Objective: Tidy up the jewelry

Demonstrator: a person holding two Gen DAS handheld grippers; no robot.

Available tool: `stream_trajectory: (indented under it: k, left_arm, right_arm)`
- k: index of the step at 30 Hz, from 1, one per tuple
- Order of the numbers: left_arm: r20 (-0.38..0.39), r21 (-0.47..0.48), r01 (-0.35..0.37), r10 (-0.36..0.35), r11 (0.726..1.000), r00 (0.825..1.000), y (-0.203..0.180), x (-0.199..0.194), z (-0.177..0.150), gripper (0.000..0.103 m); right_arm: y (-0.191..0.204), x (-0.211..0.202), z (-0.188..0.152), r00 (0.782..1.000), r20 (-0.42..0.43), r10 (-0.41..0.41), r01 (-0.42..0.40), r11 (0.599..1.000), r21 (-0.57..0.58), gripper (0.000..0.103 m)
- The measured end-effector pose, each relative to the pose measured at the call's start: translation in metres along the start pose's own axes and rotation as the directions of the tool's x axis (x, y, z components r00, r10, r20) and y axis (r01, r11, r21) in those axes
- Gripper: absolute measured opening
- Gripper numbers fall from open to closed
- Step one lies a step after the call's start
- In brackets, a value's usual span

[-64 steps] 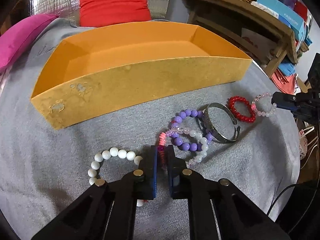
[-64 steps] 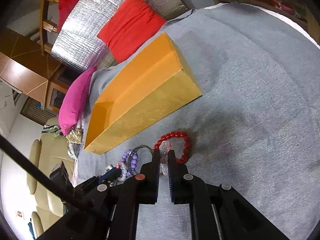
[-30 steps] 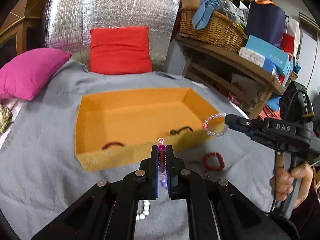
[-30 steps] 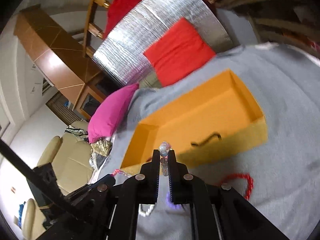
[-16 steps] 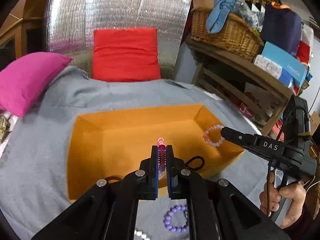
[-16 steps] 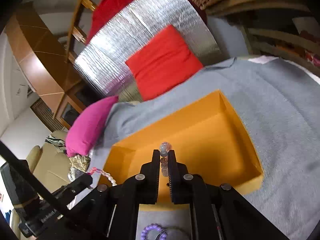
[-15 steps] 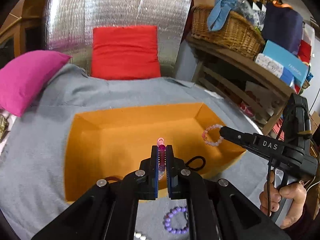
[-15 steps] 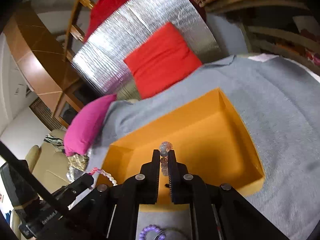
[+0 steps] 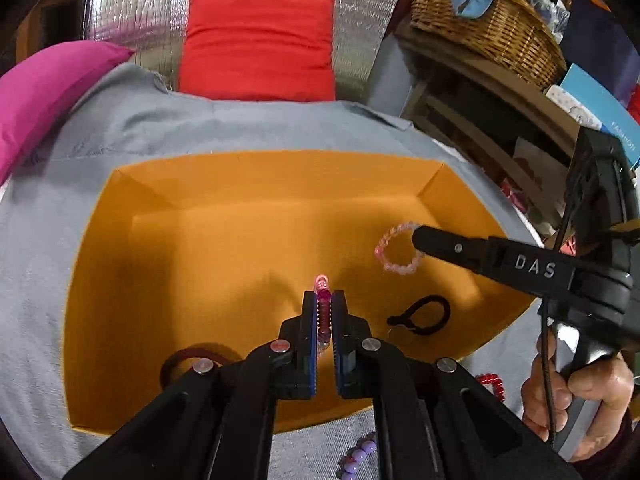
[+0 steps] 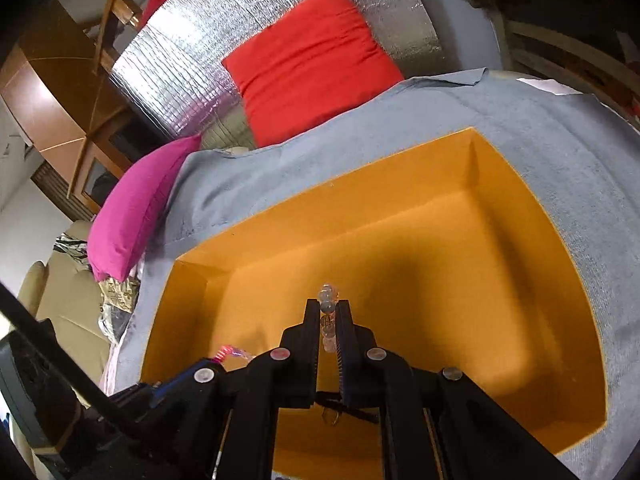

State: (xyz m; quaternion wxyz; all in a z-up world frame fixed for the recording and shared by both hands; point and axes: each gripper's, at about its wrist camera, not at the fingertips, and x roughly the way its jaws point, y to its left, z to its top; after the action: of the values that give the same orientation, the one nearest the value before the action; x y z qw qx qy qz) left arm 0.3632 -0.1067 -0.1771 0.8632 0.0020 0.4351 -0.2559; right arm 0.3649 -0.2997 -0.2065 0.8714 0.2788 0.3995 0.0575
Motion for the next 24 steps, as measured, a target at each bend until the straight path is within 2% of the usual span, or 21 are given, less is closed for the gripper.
stream_trajectory:
  k: [4, 5, 7, 9, 11, 14, 18, 21, 23, 24]
  left_arm:
    - [-0.027, -0.003, -0.031, 0.031, 1.000, 0.999, -0.001, 0.008, -0.001, 0.007]
    - [-0.032, -0.003, -0.049, 0.049, 0.999, 0.998, -0.001, 0.008, -0.001, 0.011]
    - [-0.032, -0.001, -0.076, 0.076, 0.997, 0.997, 0.001, 0.006, -0.002, 0.025]
    - [-0.020, -0.010, -0.103, 0.103, 0.995, 0.994, 0.003, 0.001, -0.002, 0.050]
    - [0.018, -0.018, -0.125, 0.125, 0.992, 0.992, 0.004, -0.012, -0.001, 0.053]
    - [0.064, -0.031, -0.161, 0.163, 0.986, 0.985, 0.004, -0.032, 0.000, 0.072]
    - [0.127, -0.052, -0.240, 0.245, 0.969, 0.961, 0.001, -0.064, -0.005, 0.081]
    - [0.154, -0.055, -0.280, 0.285, 0.958, 0.946, -0.003, -0.085, -0.022, 0.085]
    - [0.160, -0.039, -0.309, 0.311, 0.950, 0.937, -0.007, -0.098, -0.037, 0.085]
    - [0.160, -0.029, -0.314, 0.315, 0.949, 0.936, -0.009, -0.102, -0.041, 0.086]
  right_arm:
    - [-0.003, 0.001, 0.001, 0.999, 0.003, -0.039, 0.039, 0.999, 0.014, 0.012]
    - [-0.005, 0.000, 0.002, 0.999, 0.008, -0.044, 0.044, 0.999, 0.020, 0.012]
    - [-0.010, -0.005, 0.004, 0.999, 0.018, -0.047, 0.046, 0.998, 0.046, 0.020]
    - [-0.016, -0.019, 0.006, 0.998, 0.058, -0.040, 0.036, 0.998, 0.059, 0.022]
    - [-0.018, -0.032, 0.007, 0.995, 0.089, -0.048, 0.043, 0.998, 0.055, 0.022]
    - [-0.023, -0.055, 0.008, 0.990, 0.136, -0.034, 0.024, 0.997, 0.069, 0.022]
    - [-0.029, -0.093, -0.003, 0.984, 0.178, -0.002, -0.017, 0.994, 0.108, 0.023]
    - [-0.025, -0.116, -0.013, 0.983, 0.181, 0.003, -0.021, 0.995, 0.101, 0.030]
    - [-0.023, -0.134, -0.020, 0.979, 0.204, 0.000, -0.017, 0.996, 0.083, 0.045]
    - [-0.023, -0.143, -0.024, 0.976, 0.219, -0.002, -0.015, 0.997, 0.075, 0.049]
